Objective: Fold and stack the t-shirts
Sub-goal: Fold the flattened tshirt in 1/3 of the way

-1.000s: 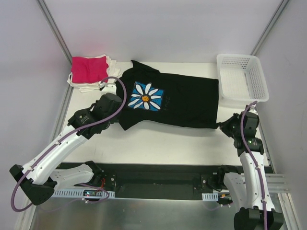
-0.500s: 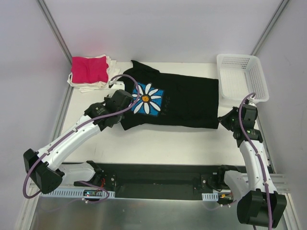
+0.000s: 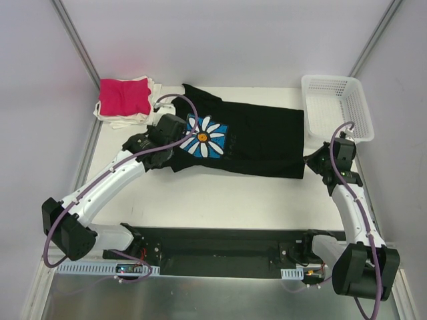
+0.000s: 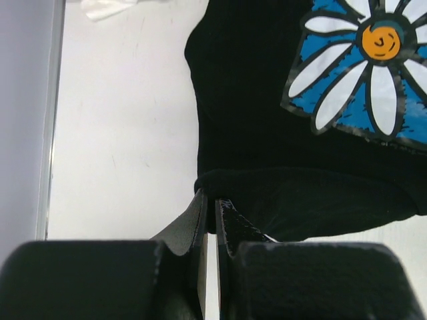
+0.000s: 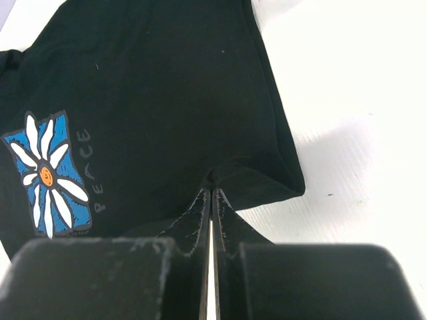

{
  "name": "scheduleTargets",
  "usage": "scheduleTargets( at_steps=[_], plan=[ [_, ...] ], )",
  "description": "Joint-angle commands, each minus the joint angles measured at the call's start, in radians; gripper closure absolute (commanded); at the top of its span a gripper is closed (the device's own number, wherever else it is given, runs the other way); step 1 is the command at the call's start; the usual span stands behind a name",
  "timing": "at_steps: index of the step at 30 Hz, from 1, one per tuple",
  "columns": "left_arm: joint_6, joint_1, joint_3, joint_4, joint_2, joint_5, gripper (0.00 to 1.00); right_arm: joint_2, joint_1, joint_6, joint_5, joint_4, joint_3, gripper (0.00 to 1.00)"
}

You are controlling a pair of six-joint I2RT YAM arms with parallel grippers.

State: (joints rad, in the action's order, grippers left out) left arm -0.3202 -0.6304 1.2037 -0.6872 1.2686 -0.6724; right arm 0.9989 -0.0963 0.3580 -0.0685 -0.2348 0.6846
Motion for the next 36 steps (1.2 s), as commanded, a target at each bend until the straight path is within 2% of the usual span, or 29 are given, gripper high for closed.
scheduleTargets(
  at_steps=[1, 36],
  plan=[
    [0.07, 0.029, 0.08, 0.066, 0.04, -0.038, 1.0, 0.013, -0.008, 0.009, 0.007, 0.078, 0.021, 0.99],
    [0.178, 0.116, 0.194, 0.213, 0.333, 0.079, 1.0, 0.21, -0.011, 0.027, 0.039, 0.176, 0.044, 0.99]
  ],
)
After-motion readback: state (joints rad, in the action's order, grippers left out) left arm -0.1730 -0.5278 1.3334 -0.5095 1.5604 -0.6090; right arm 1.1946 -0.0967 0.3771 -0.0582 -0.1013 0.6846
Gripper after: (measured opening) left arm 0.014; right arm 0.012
